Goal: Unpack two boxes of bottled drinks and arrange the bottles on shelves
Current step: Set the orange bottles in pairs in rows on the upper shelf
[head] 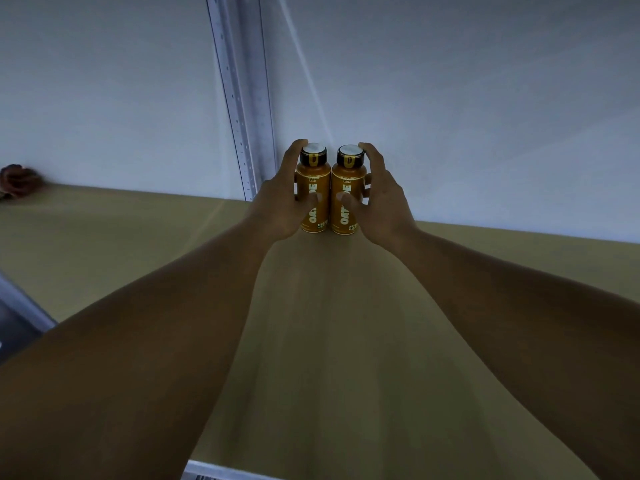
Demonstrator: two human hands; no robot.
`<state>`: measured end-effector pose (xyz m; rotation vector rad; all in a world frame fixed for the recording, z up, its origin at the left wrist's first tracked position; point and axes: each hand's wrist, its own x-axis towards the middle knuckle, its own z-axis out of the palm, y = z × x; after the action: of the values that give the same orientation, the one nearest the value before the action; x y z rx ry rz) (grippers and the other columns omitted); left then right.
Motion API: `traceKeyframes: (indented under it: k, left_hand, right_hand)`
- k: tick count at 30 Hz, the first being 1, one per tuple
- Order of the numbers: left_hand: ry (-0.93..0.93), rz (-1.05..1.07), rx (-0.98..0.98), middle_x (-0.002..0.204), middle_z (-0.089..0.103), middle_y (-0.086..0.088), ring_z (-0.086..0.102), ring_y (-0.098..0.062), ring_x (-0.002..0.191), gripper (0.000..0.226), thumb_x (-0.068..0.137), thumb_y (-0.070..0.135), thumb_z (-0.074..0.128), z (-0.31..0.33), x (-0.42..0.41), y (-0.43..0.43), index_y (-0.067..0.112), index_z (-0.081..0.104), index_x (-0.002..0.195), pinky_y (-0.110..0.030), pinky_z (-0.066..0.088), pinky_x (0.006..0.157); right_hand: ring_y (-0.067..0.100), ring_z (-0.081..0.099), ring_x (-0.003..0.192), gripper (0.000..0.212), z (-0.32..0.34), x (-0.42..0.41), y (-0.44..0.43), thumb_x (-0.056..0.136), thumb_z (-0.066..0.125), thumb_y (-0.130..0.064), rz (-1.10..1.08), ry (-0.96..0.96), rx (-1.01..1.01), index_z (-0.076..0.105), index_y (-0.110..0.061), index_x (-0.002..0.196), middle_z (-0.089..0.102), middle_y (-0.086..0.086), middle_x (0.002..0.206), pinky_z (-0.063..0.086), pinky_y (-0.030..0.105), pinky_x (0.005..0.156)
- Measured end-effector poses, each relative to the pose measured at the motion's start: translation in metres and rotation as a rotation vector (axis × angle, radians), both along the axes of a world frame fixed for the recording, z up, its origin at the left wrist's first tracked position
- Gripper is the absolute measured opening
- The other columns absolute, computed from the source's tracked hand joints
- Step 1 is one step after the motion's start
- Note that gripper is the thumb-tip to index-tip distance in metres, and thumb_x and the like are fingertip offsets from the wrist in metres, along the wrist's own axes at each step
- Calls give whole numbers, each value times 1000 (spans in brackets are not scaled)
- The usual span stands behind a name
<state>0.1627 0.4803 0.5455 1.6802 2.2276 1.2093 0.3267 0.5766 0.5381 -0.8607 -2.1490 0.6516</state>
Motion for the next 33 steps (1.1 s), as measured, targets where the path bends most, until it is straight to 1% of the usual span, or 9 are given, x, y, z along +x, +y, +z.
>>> traceKeyframes:
  k: [9, 14, 17, 19, 21, 23, 26, 28, 33]
  left_hand:
    - [22, 0, -1, 165, 33, 1, 50, -31, 140, 89, 100, 29, 66, -1, 1, 0, 38, 4, 162, -47, 48, 107]
    - [-121, 31, -29, 169, 22, -3, 42, -27, 146, 113, 93, 37, 74, -16, 5, -12, 36, -16, 161, -54, 46, 111]
    - [-197, 109, -105, 163, 35, -9, 48, -28, 140, 115, 92, 40, 75, -29, 16, -29, 33, -17, 160, -52, 40, 115]
    - [-216, 155, -110, 144, 56, -9, 58, -24, 126, 110, 93, 42, 73, -36, 27, -37, 30, -11, 162, -45, 44, 112]
    - [-209, 185, -129, 136, 62, -6, 59, -23, 124, 97, 95, 44, 69, -42, 39, -45, 27, 2, 163, -38, 45, 104]
    - [-126, 190, -200, 138, 62, -2, 59, -22, 125, 81, 97, 47, 65, -46, 53, -54, 26, 20, 160, -34, 46, 100]
    - [32, 180, -292, 147, 55, -1, 53, -21, 131, 64, 98, 50, 60, -48, 81, -72, 23, 41, 152, -33, 42, 106]
    - [90, 165, -307, 145, 55, -2, 53, -21, 130, 58, 97, 49, 59, -50, 103, -86, 19, 51, 146, -33, 41, 106]
    - [147, 103, -273, 124, 64, -9, 60, -28, 113, 39, 94, 38, 63, -47, 163, -123, 10, 68, 120, -33, 47, 95]
  right_hand:
    - [24, 58, 121, 86, -1, 0, 0, 94, 71, -37, 7, 7, -14, 14, -37, 159, 50, 6, 148, 52, 50, 102]
    - [28, 53, 132, 109, -2, 10, -6, 89, 78, -35, 52, -8, -161, -2, -33, 162, 44, 7, 156, 48, 45, 107]
    - [31, 50, 138, 113, -9, 25, -13, 88, 77, -45, 8, -94, -238, -9, -35, 161, 39, 10, 160, 46, 50, 109]
    - [32, 51, 137, 110, -16, 35, -18, 88, 74, -50, -2, -168, -262, -8, -35, 161, 42, 12, 158, 46, 48, 110]
    - [29, 53, 134, 102, -22, 45, -25, 90, 72, -53, -14, -214, -270, 2, -35, 162, 50, 10, 151, 45, 43, 107]
    - [24, 56, 130, 85, -28, 56, -35, 92, 68, -54, -14, -257, -248, 21, -33, 159, 58, 3, 142, 44, 38, 104]
    - [15, 59, 123, 61, -34, 74, -51, 94, 63, -56, 10, -311, -195, 49, -29, 146, 63, -3, 136, 44, 30, 101]
    - [13, 59, 122, 56, -35, 89, -63, 94, 62, -56, 24, -324, -176, 56, -26, 141, 63, -4, 136, 43, 28, 100]
    - [20, 60, 120, 47, -33, 151, -96, 94, 66, -48, 22, -347, -111, 66, -16, 130, 65, 2, 133, 43, 29, 102]
